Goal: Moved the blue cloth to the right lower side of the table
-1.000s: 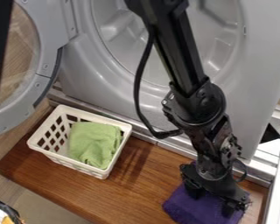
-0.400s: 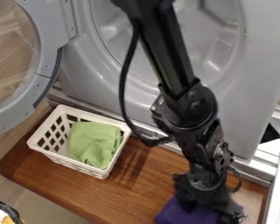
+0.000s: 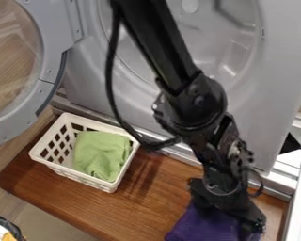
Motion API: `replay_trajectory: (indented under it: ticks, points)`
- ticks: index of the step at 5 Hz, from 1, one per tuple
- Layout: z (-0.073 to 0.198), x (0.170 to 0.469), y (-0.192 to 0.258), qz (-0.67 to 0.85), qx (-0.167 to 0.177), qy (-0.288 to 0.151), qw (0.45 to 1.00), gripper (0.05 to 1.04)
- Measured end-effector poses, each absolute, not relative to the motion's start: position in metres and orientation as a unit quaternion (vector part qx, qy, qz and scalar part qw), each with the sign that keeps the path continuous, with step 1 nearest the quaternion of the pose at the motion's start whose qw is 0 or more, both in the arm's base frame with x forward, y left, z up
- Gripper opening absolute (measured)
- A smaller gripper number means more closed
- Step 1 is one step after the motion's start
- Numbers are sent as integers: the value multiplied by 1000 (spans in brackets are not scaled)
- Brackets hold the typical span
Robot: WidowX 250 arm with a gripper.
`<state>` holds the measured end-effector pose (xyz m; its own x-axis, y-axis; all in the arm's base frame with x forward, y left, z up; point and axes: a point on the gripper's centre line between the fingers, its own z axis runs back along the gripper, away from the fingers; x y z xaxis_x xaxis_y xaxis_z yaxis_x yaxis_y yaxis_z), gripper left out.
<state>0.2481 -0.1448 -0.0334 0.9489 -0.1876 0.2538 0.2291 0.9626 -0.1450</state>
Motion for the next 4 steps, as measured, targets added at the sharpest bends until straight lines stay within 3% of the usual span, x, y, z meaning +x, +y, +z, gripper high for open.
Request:
replay_trajectory:
  ticks: [3, 4]
  points:
    - [13, 249, -133, -92, -86, -163, 979, 999]
    - [13, 249, -131, -90, -85, -163, 979, 999]
